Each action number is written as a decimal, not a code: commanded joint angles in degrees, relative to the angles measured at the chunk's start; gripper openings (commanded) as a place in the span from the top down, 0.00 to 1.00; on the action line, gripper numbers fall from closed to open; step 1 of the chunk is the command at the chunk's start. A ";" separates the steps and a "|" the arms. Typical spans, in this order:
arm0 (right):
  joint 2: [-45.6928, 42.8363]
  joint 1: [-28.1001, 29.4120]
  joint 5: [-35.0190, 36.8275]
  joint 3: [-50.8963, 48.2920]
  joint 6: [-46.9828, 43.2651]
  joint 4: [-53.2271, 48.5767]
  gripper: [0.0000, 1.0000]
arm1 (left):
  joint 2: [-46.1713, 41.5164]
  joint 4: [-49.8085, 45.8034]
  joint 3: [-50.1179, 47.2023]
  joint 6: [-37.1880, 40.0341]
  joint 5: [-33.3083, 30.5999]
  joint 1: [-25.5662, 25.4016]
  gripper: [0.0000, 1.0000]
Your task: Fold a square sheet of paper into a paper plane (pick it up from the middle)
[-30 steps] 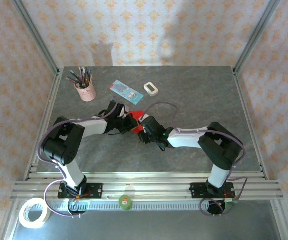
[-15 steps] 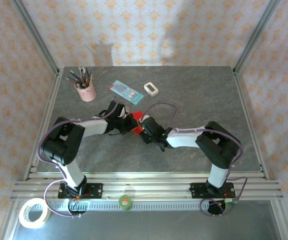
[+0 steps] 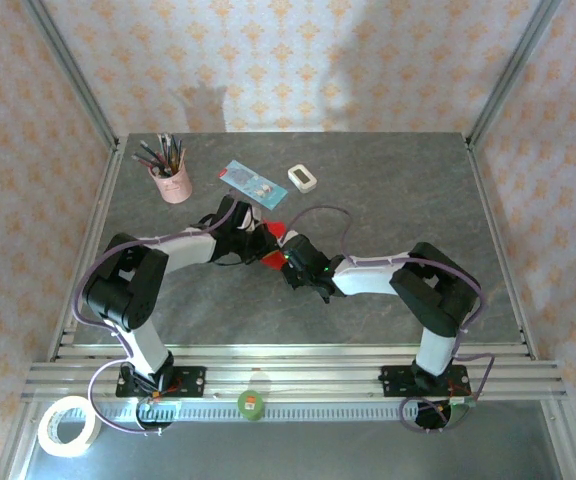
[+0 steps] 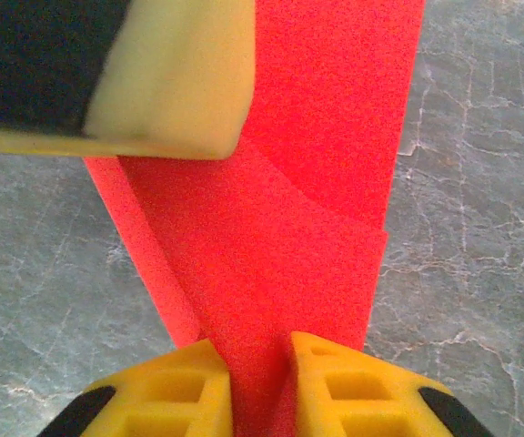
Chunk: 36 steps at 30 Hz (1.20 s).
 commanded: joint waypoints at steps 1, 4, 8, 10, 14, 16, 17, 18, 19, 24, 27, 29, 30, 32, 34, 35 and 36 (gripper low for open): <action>-0.10 0.28 1.19 -0.53 -0.46 -1.19 0.82 | 0.00 -2.79 1.63 1.45 0.47 1.15 0.86; -0.39 0.24 -1.00 -1.19 0.33 -0.44 0.83 | -1.46 -3.24 1.39 1.06 -0.75 3.09 0.74; -0.51 0.28 -3.56 -2.21 2.04 0.81 0.85 | -4.20 -3.16 0.03 0.56 -2.16 6.50 0.67; -0.59 0.28 -4.47 -2.58 3.07 1.41 0.86 | -5.60 -2.79 -0.88 0.29 -2.52 7.93 0.65; -0.60 -0.37 -9.16 -1.93 5.09 1.44 0.87 | -8.39 -2.31 -2.71 0.20 -4.26 9.03 0.62; -0.16 -0.83 -12.04 -1.55 6.70 1.47 0.87 | -9.80 -1.28 -3.99 -0.07 -4.97 9.07 0.60; 0.24 -1.19 -13.71 -1.37 7.67 1.47 0.87 | -10.60 -0.46 -4.87 -0.42 -5.09 9.07 0.59; 0.66 -1.52 -15.10 -1.18 8.65 1.31 0.87 | -11.26 0.44 -5.83 -0.88 -5.16 9.08 0.58; 1.13 -1.86 -16.29 -0.97 9.44 1.15 0.88 | -11.89 1.31 -6.77 -1.24 -5.18 9.03 0.58; 2.99 -2.88 -20.27 0.97 12.93 -1.62 0.88 | -14.85 7.83 -12.97 -4.10 -4.42 9.08 0.57; 3.49 -3.14 -21.61 1.84 14.88 -2.93 0.88 | -16.22 11.97 -16.70 -6.04 -4.13 8.99 0.58; 4.04 -3.39 -22.57 2.57 16.66 -3.99 0.89 | -16.13 14.34 -19.08 -7.12 -2.90 8.84 0.61; 4.36 -3.49 -23.06 2.97 17.43 -4.59 0.89 | -15.85 15.15 -19.71 -7.45 -2.57 8.73 0.63; 5.29 -3.54 -24.24 3.97 18.97 -5.79 0.90 | -14.91 16.64 -20.64 -7.89 -2.06 8.01 0.67; 6.08 -3.59 -25.44 4.82 20.15 -6.67 0.91 | -13.75 17.47 -20.92 -7.88 -1.84 7.23 0.72; 6.55 -3.67 -26.02 5.30 20.73 -7.07 0.91 | -13.22 17.75 -20.94 -7.80 -1.82 6.77 0.74; 6.94 -3.68 -26.39 5.73 21.29 -7.46 0.91 | -12.86 18.11 -21.05 -7.80 -1.89 6.35 0.75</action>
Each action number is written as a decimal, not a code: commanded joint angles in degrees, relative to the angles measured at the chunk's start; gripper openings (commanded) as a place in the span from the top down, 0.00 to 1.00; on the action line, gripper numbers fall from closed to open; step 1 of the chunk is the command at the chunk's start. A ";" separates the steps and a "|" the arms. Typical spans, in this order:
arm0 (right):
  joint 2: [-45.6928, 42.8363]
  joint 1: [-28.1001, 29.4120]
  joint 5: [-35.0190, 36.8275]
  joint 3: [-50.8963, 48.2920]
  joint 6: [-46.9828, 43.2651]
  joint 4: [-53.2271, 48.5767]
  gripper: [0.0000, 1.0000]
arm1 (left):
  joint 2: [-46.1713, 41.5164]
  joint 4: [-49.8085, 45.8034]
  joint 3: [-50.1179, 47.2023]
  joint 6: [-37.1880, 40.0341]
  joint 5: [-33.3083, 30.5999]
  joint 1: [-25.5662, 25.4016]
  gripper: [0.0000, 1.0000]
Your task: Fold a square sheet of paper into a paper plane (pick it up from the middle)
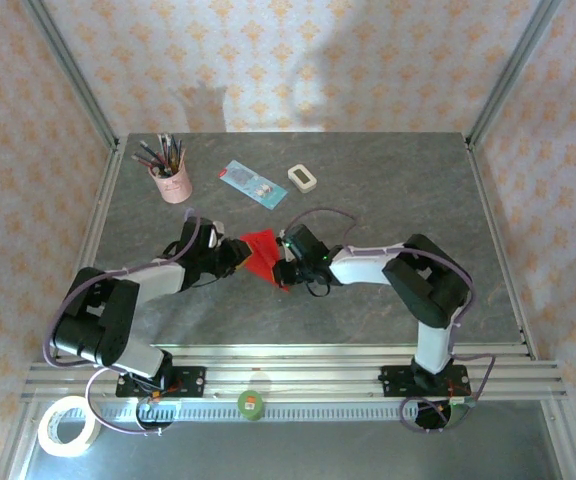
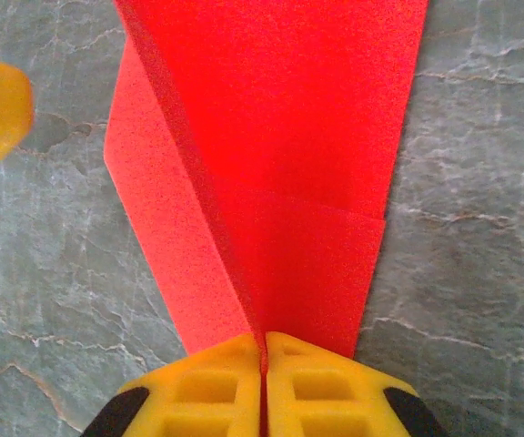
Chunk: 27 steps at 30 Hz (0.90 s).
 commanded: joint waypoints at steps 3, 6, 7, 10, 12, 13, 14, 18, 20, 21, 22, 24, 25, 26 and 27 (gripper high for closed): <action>3.45 -0.26 -4.23 2.10 4.29 -6.12 0.92 | 2.67 6.50 -1.09 -0.61 0.69 -2.05 0.75; 3.70 -0.85 -6.10 1.87 5.51 -5.22 0.93 | 4.23 8.09 -1.29 -0.11 1.50 -2.46 0.73; 3.70 -1.13 -6.92 1.47 5.79 -4.45 0.93 | 4.79 8.43 -1.21 0.07 1.84 -2.59 0.72; 3.51 -1.80 -8.91 0.12 6.08 -2.15 0.93 | 5.83 8.42 -0.57 0.87 2.23 -2.97 0.70; 3.39 -2.11 -10.35 -0.71 6.17 -0.50 0.93 | 6.35 7.62 0.08 1.80 2.14 -3.16 0.68; 3.47 -2.28 -11.01 -1.07 6.21 0.29 0.93 | 6.60 7.07 0.39 2.30 2.05 -3.25 0.66; 3.52 -2.44 -11.69 -1.41 6.16 1.03 0.93 | 6.90 6.58 0.63 2.70 2.05 -3.34 0.65; 3.48 -2.77 -13.34 -2.43 6.33 3.13 0.93 | 7.85 5.76 1.16 3.54 2.31 -3.56 0.61; 3.47 -3.07 -14.12 -3.23 6.58 4.44 0.93 | 8.34 5.17 1.60 4.00 2.41 -3.72 0.58; 3.46 -3.23 -14.43 -3.53 6.62 4.87 0.93 | 8.50 4.91 1.82 4.31 2.41 -3.85 0.57; 3.55 -3.36 -14.79 -3.89 6.84 5.50 0.93 | 8.68 4.27 2.02 4.62 2.28 -4.00 0.56; 3.46 -3.65 -15.17 -4.59 7.06 6.42 0.93 | 8.93 2.46 2.76 5.41 1.35 -4.21 0.54; 3.39 -3.78 -15.35 -4.95 7.35 7.08 0.93 | 9.20 1.25 3.18 5.96 0.73 -4.31 0.54; 3.35 -3.94 -15.74 -5.29 7.54 7.65 0.93 | 9.46 0.11 3.52 6.50 0.42 -4.46 0.53; 3.38 -3.96 -15.91 -5.60 7.78 8.21 0.93 | 9.75 -0.56 3.86 6.78 0.17 -4.54 0.52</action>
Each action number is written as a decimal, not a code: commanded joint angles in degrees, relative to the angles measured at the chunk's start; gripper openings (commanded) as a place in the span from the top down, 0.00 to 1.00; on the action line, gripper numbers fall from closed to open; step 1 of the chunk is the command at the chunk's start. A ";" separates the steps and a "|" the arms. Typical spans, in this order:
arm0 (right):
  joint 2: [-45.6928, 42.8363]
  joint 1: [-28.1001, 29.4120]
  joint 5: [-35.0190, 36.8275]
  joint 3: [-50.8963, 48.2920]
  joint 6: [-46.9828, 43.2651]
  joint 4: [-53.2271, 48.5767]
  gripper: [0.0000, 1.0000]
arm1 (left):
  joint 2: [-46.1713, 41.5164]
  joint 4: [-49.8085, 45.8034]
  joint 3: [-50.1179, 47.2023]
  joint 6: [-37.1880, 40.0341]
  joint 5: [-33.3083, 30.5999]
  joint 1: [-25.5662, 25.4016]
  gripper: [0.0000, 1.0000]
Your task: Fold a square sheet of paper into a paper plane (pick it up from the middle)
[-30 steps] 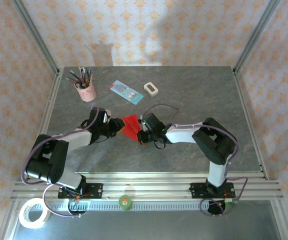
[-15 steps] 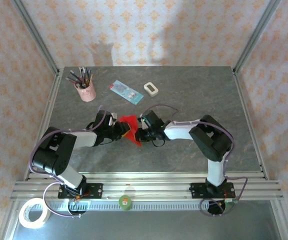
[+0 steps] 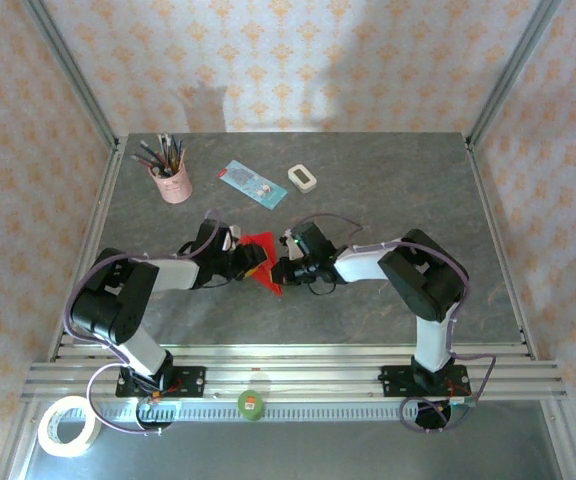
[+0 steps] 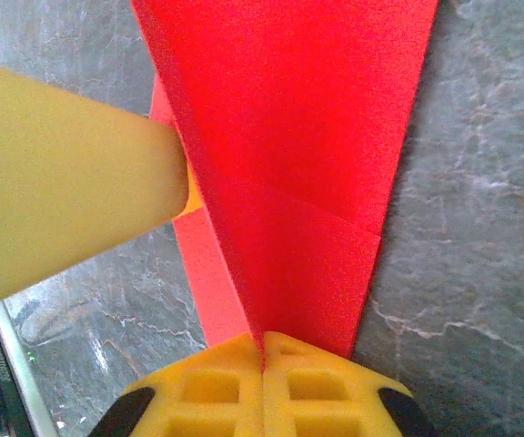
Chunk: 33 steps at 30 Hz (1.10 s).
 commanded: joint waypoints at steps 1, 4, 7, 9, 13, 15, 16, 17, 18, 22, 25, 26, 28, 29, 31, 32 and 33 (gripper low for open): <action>1.33 -0.29 -1.33 -2.48 1.27 -0.52 0.93 | 1.94 -4.74 1.83 3.15 -1.95 -0.90 0.52; 1.04 -0.33 -1.65 -3.11 1.82 0.65 0.93 | 3.29 -9.66 3.62 4.77 -5.09 -1.41 0.52; 0.41 -0.46 -1.57 -3.79 2.29 1.41 0.92 | 4.40 -11.48 4.24 5.34 -6.24 -1.86 0.52; -0.32 -0.55 -1.48 -4.24 2.46 1.66 0.92 | 4.76 -11.99 4.52 5.30 -6.80 -2.04 0.52; -2.96 -0.64 -1.46 -5.54 3.46 2.54 0.86 | 5.54 -14.85 5.41 6.13 -8.62 -2.56 0.51; -4.33 -0.64 -1.53 -5.96 3.95 2.54 0.85 | 5.80 -16.29 5.97 6.72 -9.78 -2.83 0.51; -4.87 -0.64 -1.67 -6.26 4.17 2.60 0.84 | 5.88 -16.73 6.22 6.87 -10.24 -3.03 0.51; -5.28 -0.64 -1.84 -6.61 4.45 2.72 0.84 | 6.04 -17.03 6.27 6.88 -10.69 -3.10 0.51; -5.46 -0.63 -2.08 -6.91 4.72 2.98 0.83 | 6.11 -17.11 6.37 6.88 -10.95 -3.20 0.50; -4.70 -0.64 -2.93 -7.73 5.55 3.89 0.83 | 6.62 -17.63 6.72 6.80 -11.62 -3.63 0.48; -3.93 -0.64 -2.64 -7.89 5.83 3.91 0.84 | 7.07 -18.07 6.88 6.97 -11.79 -3.87 0.48; -3.86 -0.64 -2.49 -7.96 5.94 3.87 0.85 | 7.18 -18.33 7.09 7.12 -11.89 -3.89 0.47; -3.74 -0.64 -2.23 -8.14 5.95 3.81 0.87 | 7.28 -18.81 7.17 7.32 -12.22 -3.98 0.46; -3.72 -0.64 -2.09 -8.33 6.12 3.82 0.88 | 7.36 -19.12 7.31 7.41 -12.40 -3.97 0.45; -3.47 -0.64 -2.19 -8.55 6.06 3.67 0.90 | 7.53 -19.51 7.23 7.41 -12.83 -4.07 0.45; -3.41 -0.64 -2.48 -8.63 6.04 3.73 0.90 | 7.72 -19.67 7.29 7.41 -12.94 -4.07 0.45; -3.58 -0.64 -2.66 -8.74 6.16 3.77 0.90 | 7.81 -19.79 7.30 7.41 -12.99 -4.11 0.44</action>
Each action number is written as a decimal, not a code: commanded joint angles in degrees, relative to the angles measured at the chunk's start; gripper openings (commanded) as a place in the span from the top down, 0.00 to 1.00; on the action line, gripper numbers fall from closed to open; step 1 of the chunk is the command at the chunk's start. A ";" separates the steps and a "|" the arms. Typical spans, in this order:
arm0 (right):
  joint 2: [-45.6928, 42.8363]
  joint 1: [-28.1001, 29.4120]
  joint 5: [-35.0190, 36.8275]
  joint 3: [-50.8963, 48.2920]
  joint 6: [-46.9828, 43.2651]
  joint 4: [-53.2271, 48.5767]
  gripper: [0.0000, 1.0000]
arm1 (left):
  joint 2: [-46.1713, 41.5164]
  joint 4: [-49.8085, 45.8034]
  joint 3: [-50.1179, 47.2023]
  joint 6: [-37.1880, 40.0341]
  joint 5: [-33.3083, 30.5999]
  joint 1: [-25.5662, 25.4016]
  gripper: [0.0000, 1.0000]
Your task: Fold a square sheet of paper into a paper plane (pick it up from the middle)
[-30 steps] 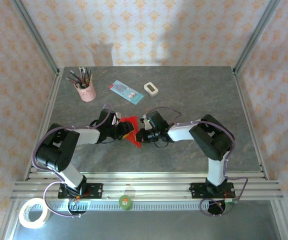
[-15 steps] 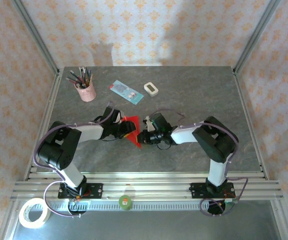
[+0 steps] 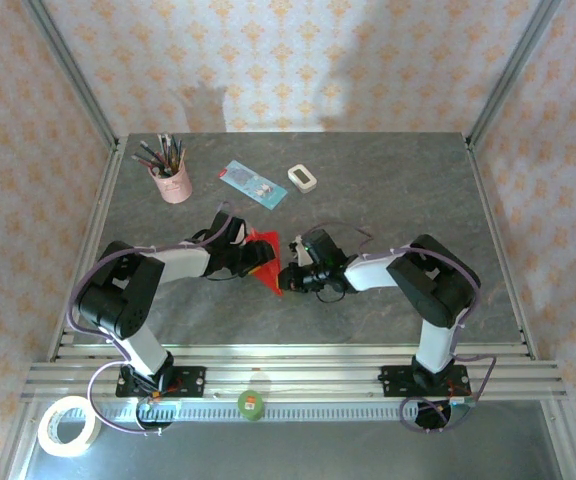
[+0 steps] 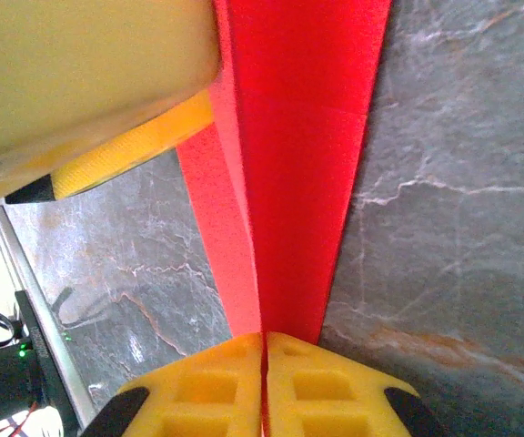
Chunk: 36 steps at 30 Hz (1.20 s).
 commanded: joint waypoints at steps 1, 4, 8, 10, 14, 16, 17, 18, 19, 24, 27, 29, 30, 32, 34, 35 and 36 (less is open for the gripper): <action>0.33 -0.05 -0.84 -1.35 0.74 -1.27 0.90 | 4.93 -6.17 -1.73 2.36 -6.76 -0.42 0.44; -1.13 -0.05 -1.76 -1.74 1.51 -0.80 0.87 | 5.38 -6.48 -1.74 2.37 -6.93 -0.54 0.44; -2.25 -0.05 -2.09 -2.49 2.71 -0.22 0.86 | 5.84 -6.94 -1.61 2.54 -7.44 -0.72 0.44; -2.14 -0.05 -2.43 -3.18 3.43 0.39 0.87 | 5.83 -7.29 -1.56 2.65 -7.76 -0.80 0.44; -1.24 0.39 -2.19 -3.95 3.80 0.45 0.89 | 6.08 -7.79 -1.53 2.64 -8.15 -0.86 0.44; -0.23 0.57 -2.20 -3.95 3.79 0.46 0.91 | 6.33 -7.67 -1.67 2.20 -8.14 -0.87 0.44; 0.30 0.50 -2.19 -3.81 3.69 0.39 0.91 | 6.49 -7.71 -1.64 2.03 -8.08 -0.85 0.44; 0.61 0.57 -1.90 -3.57 3.61 0.08 0.92 | 6.67 -7.66 -1.68 1.92 -7.99 -0.90 0.44; 0.63 0.61 -1.68 -3.30 3.44 -0.22 0.91 | 6.78 -7.67 -1.67 1.83 -7.86 -0.87 0.44; -3.88 0.64 1.55 -2.28 2.83 -2.28 0.82 | 6.88 -8.15 -1.60 2.01 -7.76 -0.83 0.44; -6.34 0.18 5.48 -1.95 3.12 -3.31 0.77 | 6.76 -8.23 -1.54 2.14 -7.72 -0.89 0.44; -6.68 0.08 6.99 -1.67 3.33 -3.44 0.77 | 6.66 -8.27 -1.56 2.18 -7.72 -0.88 0.44; -6.41 0.04 7.38 -1.50 3.55 -3.18 0.76 | 6.61 -8.20 -1.59 2.18 -7.68 -0.90 0.44; -5.57 0.04 6.83 -0.98 3.90 -2.36 0.75 | 6.61 -8.15 -1.58 2.18 -7.55 -0.93 0.44; -4.36 0.04 5.68 -0.31 4.25 -1.29 0.75 | 6.61 -8.10 -1.53 2.28 -7.31 -0.94 0.44; -3.98 0.04 5.42 -0.13 4.50 -0.75 0.75 | 6.61 -8.14 -1.45 2.27 -7.21 -0.96 0.44; -3.52 0.04 5.22 0.24 4.52 -0.46 0.75 | 6.69 -8.02 -1.54 2.36 -6.99 -0.95 0.44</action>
